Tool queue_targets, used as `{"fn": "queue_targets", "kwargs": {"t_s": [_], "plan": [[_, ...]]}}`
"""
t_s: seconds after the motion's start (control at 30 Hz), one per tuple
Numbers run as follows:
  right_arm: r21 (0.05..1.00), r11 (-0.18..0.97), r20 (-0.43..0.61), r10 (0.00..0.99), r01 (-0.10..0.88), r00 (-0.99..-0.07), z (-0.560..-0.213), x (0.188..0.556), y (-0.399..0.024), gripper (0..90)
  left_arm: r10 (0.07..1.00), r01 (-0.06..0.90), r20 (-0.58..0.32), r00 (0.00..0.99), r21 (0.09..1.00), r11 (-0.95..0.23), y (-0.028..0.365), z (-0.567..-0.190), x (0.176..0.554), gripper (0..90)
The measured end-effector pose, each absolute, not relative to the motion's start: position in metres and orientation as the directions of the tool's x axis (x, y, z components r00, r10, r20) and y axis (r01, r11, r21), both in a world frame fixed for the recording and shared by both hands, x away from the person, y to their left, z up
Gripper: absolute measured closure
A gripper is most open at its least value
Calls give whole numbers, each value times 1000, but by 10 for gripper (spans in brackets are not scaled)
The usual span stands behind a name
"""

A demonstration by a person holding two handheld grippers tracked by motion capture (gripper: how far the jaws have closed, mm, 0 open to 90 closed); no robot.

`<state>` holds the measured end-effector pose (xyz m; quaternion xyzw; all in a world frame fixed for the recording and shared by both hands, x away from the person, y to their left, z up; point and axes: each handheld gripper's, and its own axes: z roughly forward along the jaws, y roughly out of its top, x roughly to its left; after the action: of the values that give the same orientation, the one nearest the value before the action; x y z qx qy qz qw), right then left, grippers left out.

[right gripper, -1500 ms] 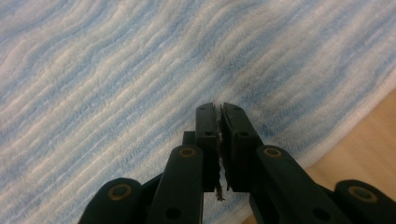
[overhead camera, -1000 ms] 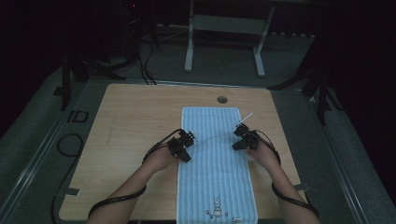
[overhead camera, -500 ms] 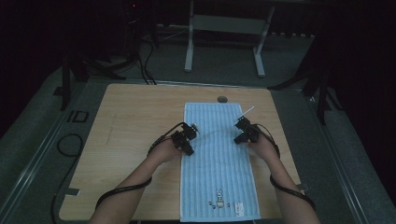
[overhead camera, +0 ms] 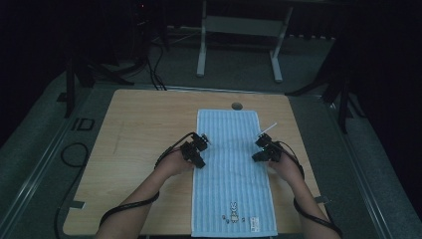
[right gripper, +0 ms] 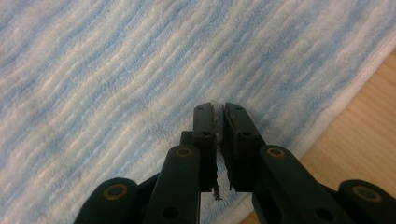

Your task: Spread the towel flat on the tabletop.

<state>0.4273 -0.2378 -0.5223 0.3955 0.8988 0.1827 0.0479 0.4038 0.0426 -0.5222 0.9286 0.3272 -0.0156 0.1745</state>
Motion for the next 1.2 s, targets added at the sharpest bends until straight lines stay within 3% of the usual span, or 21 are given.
{"fn": "queue_targets", "kwargs": {"t_s": [0.2,0.4,0.63,1.07,1.2], "plan": [[366,621,58,728,693,-683,-520,420,-243,818,594,606,-142,792,312,-732,40,-520,400,789],[441,602,85,711,666,-698,-508,394,-249,820,560,579,-164,812,346,-738,45,-513,378,789],[416,640,66,688,647,-723,-519,361,-254,820,540,570,-189,821,334,-750,49,-524,361,789],[403,627,83,701,667,-709,-524,353,-269,805,519,553,-194,833,344,-759,41,-524,347,788],[422,622,96,693,660,-715,-519,353,-269,759,525,550,-173,833,359,-755,44,-515,348,711]]}}
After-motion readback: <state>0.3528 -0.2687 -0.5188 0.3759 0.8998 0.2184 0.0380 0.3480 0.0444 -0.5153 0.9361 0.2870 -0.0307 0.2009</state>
